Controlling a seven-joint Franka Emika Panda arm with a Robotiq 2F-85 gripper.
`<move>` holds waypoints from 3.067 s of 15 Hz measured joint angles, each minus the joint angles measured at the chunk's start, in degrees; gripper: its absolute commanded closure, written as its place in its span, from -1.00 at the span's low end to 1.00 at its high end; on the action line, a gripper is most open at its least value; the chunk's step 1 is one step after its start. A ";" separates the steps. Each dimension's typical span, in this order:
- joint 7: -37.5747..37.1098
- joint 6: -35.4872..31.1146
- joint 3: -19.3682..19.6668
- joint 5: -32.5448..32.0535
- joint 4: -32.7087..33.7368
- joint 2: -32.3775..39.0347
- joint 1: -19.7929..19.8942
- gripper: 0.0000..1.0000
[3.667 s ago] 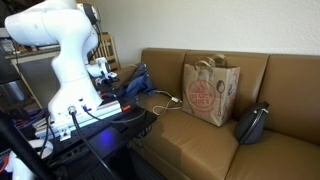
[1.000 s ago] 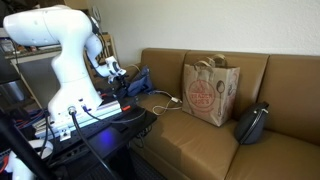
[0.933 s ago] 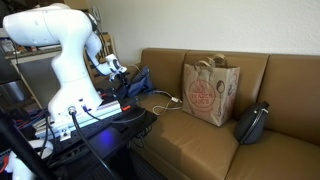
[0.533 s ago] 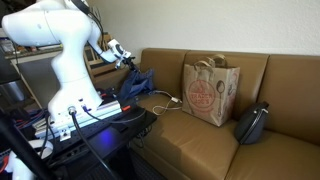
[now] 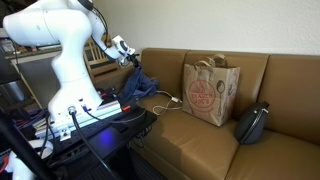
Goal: Fold the trouser
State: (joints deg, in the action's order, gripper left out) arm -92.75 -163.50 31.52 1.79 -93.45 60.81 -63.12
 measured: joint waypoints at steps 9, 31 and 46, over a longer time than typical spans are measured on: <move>-13.90 -18.31 10.61 9.88 -25.24 -7.94 -5.50 0.94; -15.52 -34.50 -7.94 18.71 -29.91 -21.47 16.61 0.94; -17.62 -34.27 3.24 17.33 -29.87 -23.15 2.42 0.94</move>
State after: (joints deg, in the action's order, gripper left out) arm -110.38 -197.77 34.76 19.12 -123.32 37.66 -60.70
